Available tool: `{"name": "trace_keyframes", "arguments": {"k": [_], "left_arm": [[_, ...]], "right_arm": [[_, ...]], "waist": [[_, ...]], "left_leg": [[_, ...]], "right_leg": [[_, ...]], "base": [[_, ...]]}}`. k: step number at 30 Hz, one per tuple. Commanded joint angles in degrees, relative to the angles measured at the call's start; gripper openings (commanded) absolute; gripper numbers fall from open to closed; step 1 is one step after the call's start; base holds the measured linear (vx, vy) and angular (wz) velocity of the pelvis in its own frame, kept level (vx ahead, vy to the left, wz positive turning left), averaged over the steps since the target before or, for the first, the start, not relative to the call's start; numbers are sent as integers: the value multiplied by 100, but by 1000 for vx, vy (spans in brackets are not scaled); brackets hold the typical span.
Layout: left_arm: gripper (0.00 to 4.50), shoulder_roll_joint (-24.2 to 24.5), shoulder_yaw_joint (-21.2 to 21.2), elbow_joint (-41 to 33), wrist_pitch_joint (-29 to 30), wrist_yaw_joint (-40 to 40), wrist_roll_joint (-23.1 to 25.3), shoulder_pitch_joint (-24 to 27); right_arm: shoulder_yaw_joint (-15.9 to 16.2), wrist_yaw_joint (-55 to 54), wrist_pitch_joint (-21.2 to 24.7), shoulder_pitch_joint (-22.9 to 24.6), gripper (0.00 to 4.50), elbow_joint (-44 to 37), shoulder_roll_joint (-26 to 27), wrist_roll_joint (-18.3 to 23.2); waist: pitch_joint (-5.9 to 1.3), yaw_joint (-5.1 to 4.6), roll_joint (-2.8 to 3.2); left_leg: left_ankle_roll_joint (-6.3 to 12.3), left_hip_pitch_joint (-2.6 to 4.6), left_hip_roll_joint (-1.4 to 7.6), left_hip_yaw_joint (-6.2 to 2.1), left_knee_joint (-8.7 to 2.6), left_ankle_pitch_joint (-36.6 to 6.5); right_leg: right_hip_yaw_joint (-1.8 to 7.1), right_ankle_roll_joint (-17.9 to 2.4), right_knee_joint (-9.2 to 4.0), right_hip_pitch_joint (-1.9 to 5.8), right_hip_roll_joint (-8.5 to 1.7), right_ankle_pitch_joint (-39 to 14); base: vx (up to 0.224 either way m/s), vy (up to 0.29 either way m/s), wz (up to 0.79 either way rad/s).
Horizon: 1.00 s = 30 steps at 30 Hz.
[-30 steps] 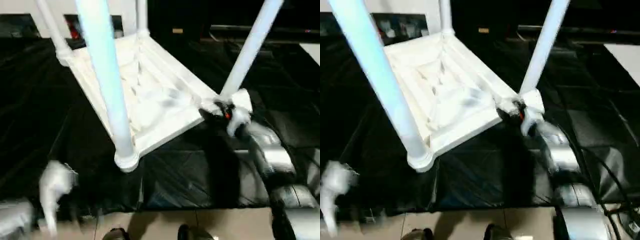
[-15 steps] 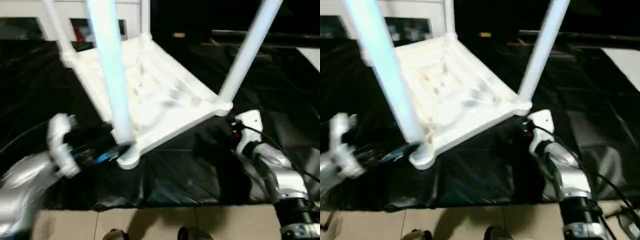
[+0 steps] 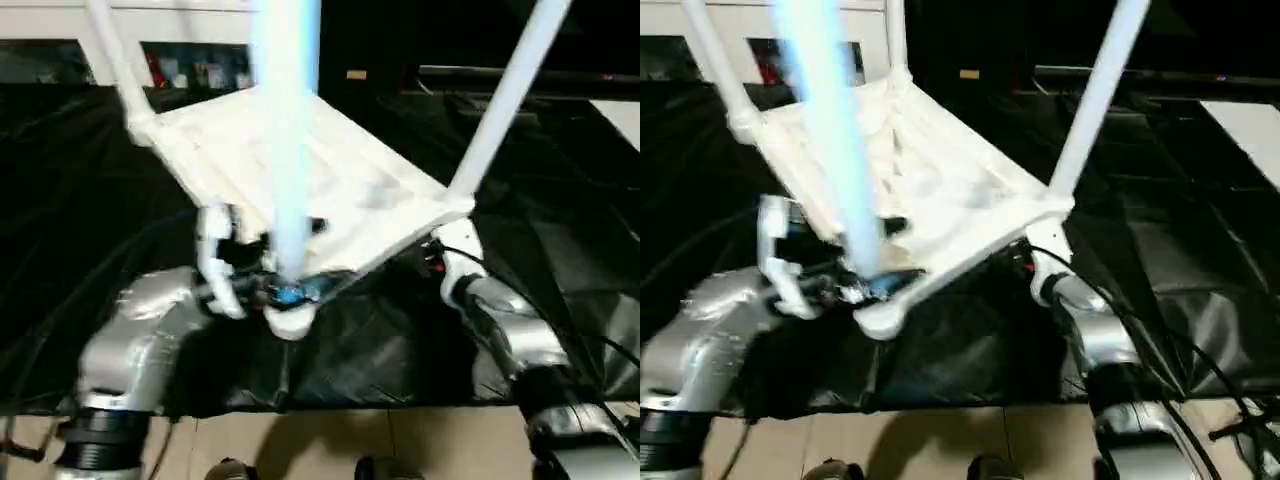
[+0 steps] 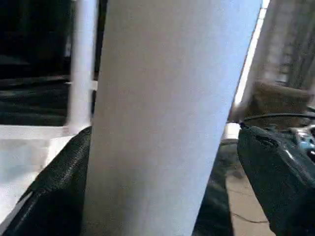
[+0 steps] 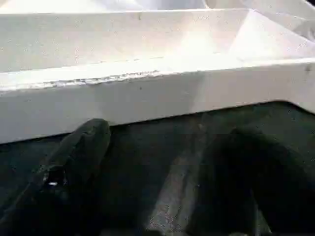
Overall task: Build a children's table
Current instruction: Rotate table base
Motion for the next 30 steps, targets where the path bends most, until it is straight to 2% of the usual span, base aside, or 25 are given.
{"name": "trace_keyframes", "arguments": {"k": [1,2,3,6,8,9,10,11,12,13,14,15,18,20,21,22,27,30], "left_arm": [[450,-242,-664,-258,33,-166,29,-201],[450,-248,-674,-258,33,-167,32,-204],[450,-394,-875,-245,38,-177,70,-285],[450,-673,-1255,-122,-35,-152,223,-468],[450,-673,-1255,-122,-35,-152,223,-468],[450,-1047,-1527,238,-223,46,527,-715],[450,-1177,-1600,373,-295,152,636,-797],[450,-1187,-1600,391,-315,165,651,-803],[450,-1464,-1604,862,-870,514,1040,-946],[450,-1555,-1573,1145,-1086,779,1254,-1048],[450,-1591,-1547,1411,-1253,1066,1493,-1166],[450,-1538,-1433,1840,-1361,1457,1761,-1376],[450,-1441,-1321,2139,-1526,1734,1919,-1505],[450,-1302,-1174,2423,-1780,1745,1988,-1586],[450,-1129,-1063,2600,-1941,1671,2034,-1601],[450,-1067,-1026,2639,-1984,1665,2055,-1593],[450,-818,-886,2618,-2140,1562,1990,-1452],[450,-579,-906,2137,-1620,1174,1718,-1200]], "right_arm": [[90,0,-225,-267,448,195,205,-19],[89,-2,-229,-272,448,202,209,-19],[123,-11,-308,-369,448,326,292,-47],[218,37,-422,-483,448,463,437,-61],[218,37,-422,-483,448,463,437,-61],[276,17,-550,-542,448,581,538,-93],[283,-1,-603,-569,448,648,567,-111],[283,-8,-607,-571,448,652,568,-114],[281,-198,-709,-611,448,771,572,-208],[240,-281,-773,-653,448,887,571,-246],[190,-383,-803,-691,448,985,561,-271],[27,-621,-837,-767,448,1170,499,-287],[-103,-763,-867,-801,448,1267,433,-284],[-217,-865,-913,-799,448,1337,353,-234],[-312,-888,-931,-738,448,1339,285,-178],[-333,-892,-938,-706,448,1326,270,-171],[-383,-894,-956,-476,448,1181,175,-141],[-457,-646,-856,-206,448,828,24,-16]], "waist": [[-491,18,9],[-493,14,-8],[-496,-20,-35],[-507,-77,-33],[-508,-98,-45],[-511,-119,-15],[-512,-119,-23],[-526,-124,-34],[-516,-123,-31],[-523,-124,-37],[-527,-119,-12],[-530,-121,-9],[-521,-101,3],[-525,-86,-1],[-541,-57,19],[-524,-39,46],[-521,30,49],[-514,55,45]], "left_leg": [[230,42,24,10,-333,-918],[220,39,25,9,-332,-955],[176,28,26,3,-332,-1090],[133,9,24,-14,-325,-1193],[163,12,23,-12,-318,-1183],[222,-9,22,-18,-320,-1091],[233,31,23,2,-302,-1120],[250,-3,11,-14,-296,-1076],[286,-7,8,-11,-299,-1115],[285,5,13,-11,-290,-1132],[299,2,9,-18,-289,-1117],[313,9,12,-26,-289,-1127],[321,20,-3,-27,-286,-1177],[331,31,-14,-16,-283,-1170],[337,42,-7,-22,-287,-1118],[332,47,-1,-19,-297,-1128],[289,67,12,-14,-303,-1233],[263,76,30,-14,-315,-1314]], "right_leg": [[117,-1251,-325,361,-107,-800],[118,-1232,-329,366,-114,-858],[117,-1178,-351,366,-123,-1102],[121,-1123,-364,374,-132,-1248],[123,-1135,-367,370,-120,-1192],[123,-1166,-369,372,-113,-1071],[128,-1182,-390,346,-100,-1058],[127,-1259,-356,392,-109,-945],[123,-1230,-407,378,-107,-1007],[125,-1234,-394,382,-111,-1004],[124,-1251,-391,392,-115,-965],[120,-1268,-381,396,-109,-930],[115,-1254,-384,396,-106,-1006],[115,-1257,-401,384,-91,-1006],[112,-1287,-374,383,-82,-878],[113,-1322,-370,372,-82,-827],[113,-1396,-361,368,-91,-798],[116,-1389,-353,359,-97,-867]], "base": [[0,0,0],[0,0,0],[0,0,0],[0,0,0],[0,0,0],[0,0,0],[0,0,0],[0,0,0],[0,0,0],[0,0,0],[0,0,0],[0,0,0],[0,0,0],[0,0,0],[0,0,0],[0,0,0],[0,0,0],[0,0,0]]}}
